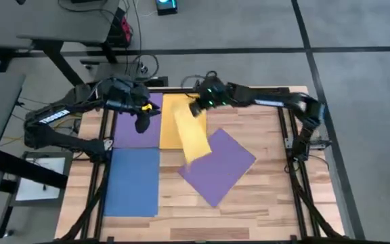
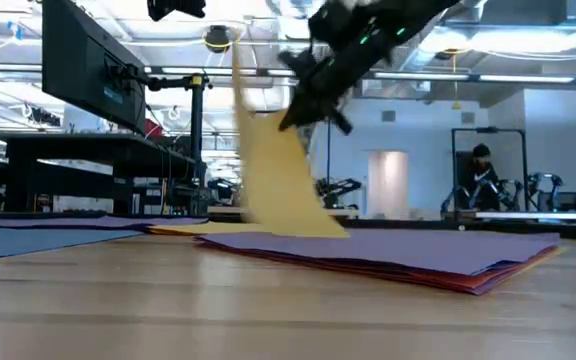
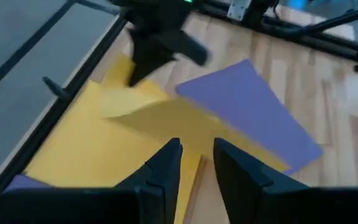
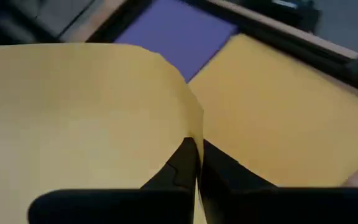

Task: Organize paper
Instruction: Stack the yellow paper on top of the yellow paper

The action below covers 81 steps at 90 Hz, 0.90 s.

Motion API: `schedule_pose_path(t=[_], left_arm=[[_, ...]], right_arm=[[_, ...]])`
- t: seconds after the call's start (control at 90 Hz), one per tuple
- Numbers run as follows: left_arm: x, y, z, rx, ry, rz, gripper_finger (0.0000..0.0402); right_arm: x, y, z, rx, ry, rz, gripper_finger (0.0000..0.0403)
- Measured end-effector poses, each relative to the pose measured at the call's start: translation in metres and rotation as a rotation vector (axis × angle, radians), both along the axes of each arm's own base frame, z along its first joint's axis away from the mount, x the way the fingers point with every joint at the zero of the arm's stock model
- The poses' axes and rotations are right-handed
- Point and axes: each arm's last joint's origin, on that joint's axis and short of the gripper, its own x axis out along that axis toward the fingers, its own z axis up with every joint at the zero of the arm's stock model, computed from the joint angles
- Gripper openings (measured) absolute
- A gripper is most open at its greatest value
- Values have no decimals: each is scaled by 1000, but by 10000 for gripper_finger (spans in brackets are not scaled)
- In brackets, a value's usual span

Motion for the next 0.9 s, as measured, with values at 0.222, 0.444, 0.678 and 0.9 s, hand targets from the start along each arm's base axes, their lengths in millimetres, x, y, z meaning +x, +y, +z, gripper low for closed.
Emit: schedule_pose_path(t=[0.222, 0.444, 0.678, 0.9], left_arm=[[-3, 2, -3, -9, 35, 16, 82], [-3, 3, -3, 10, 39, 46, 82], [-4, 4, -2, 31, 40, 77, 82], [-3, 4, -2, 33, 39, 82, 82]], right_arm=[[9, -41, -55, 134, 150, -61, 0], [2, -68, -75, 165, 161, -136, 0], [-9, -93, -81, 176, 131, -216, 0], [-14, -101, -80, 192, 119, -255, 0]])
